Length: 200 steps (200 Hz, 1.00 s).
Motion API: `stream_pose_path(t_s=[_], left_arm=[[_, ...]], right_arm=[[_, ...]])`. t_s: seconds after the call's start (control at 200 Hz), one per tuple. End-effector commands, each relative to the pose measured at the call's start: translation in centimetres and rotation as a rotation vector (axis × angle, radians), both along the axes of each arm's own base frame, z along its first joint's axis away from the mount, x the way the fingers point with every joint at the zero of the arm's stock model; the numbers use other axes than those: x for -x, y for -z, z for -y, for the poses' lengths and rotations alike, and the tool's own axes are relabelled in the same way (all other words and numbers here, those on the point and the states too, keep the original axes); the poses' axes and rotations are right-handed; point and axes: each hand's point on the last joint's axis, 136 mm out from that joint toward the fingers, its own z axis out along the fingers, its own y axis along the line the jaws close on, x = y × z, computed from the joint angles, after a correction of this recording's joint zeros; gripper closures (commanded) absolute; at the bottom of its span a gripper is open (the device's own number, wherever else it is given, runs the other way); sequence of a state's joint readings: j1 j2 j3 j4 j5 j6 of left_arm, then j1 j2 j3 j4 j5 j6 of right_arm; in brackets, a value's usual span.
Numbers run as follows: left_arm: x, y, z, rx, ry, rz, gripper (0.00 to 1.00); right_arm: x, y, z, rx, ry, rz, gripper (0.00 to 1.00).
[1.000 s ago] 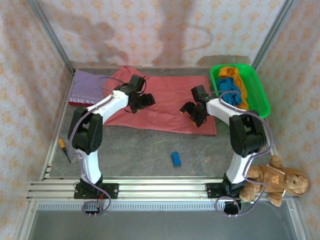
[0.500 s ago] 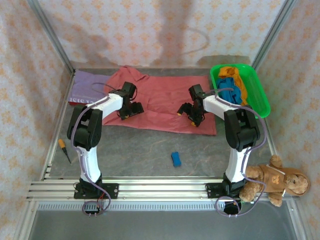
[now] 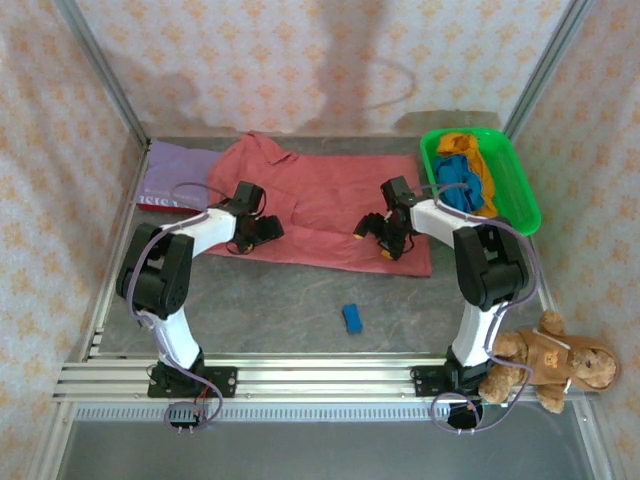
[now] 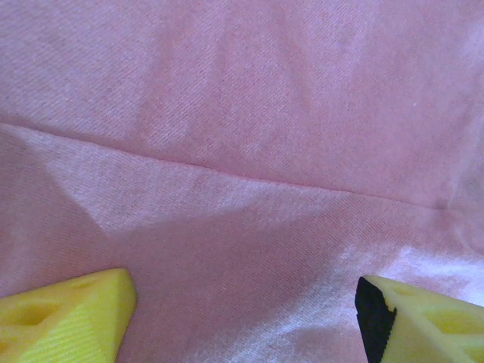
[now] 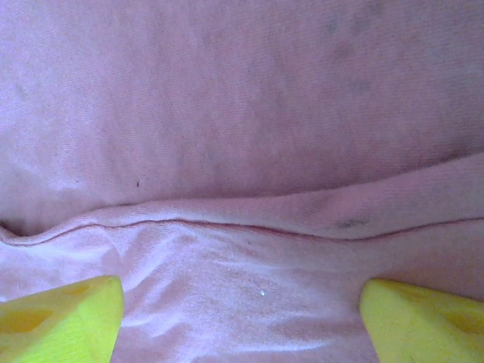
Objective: Fold and stack the t-shirts
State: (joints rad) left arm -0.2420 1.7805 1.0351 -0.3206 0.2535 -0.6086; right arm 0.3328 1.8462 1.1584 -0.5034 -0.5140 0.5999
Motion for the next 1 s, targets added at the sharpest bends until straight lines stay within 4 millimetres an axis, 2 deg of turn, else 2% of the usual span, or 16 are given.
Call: stream_pose_path(t_s=[0.0, 0.105, 0.275, 0.4, 0.601, 0.736, 0.926, 0.996], left_arm=[[6.4, 3.8, -0.4, 0.016, -0.053, -0.185, 0.2], [8.4, 4.2, 0.1, 0.036, -0.078, -0.196, 0.2], [11.3, 4.5, 1.4, 0.028, -0.08, -0.202, 0.2], [13.5, 4.6, 0.8, -0.025, -0.092, -0.229, 0.19], [16.5, 4.8, -0.5, -0.049, -0.115, -0.252, 0.19], [17.8, 4.4, -1.1, -0.053, -0.124, -0.243, 0.19], [18.7, 4.0, -1.0, 0.003, -0.155, -0.205, 0.19], [18.6, 3.5, -0.8, 0.022, -0.155, -0.188, 0.19]], right_arm=[[6.6, 4.8, 2.0, 0.083, -0.019, -0.242, 0.16], [7.9, 5.0, 2.2, 0.072, -0.018, -0.27, 0.17], [9.8, 4.3, 3.1, 0.092, -0.015, -0.277, 0.17], [11.2, 3.8, 3.8, 0.108, -0.005, -0.285, 0.16], [13.4, 4.1, 5.3, 0.165, 0.0, -0.325, 0.16], [14.4, 3.8, 6.2, 0.198, 0.009, -0.323, 0.15], [15.2, 3.3, 5.3, 0.119, 0.038, -0.317, 0.15], [14.9, 2.7, 5.2, 0.108, 0.029, -0.287, 0.16]])
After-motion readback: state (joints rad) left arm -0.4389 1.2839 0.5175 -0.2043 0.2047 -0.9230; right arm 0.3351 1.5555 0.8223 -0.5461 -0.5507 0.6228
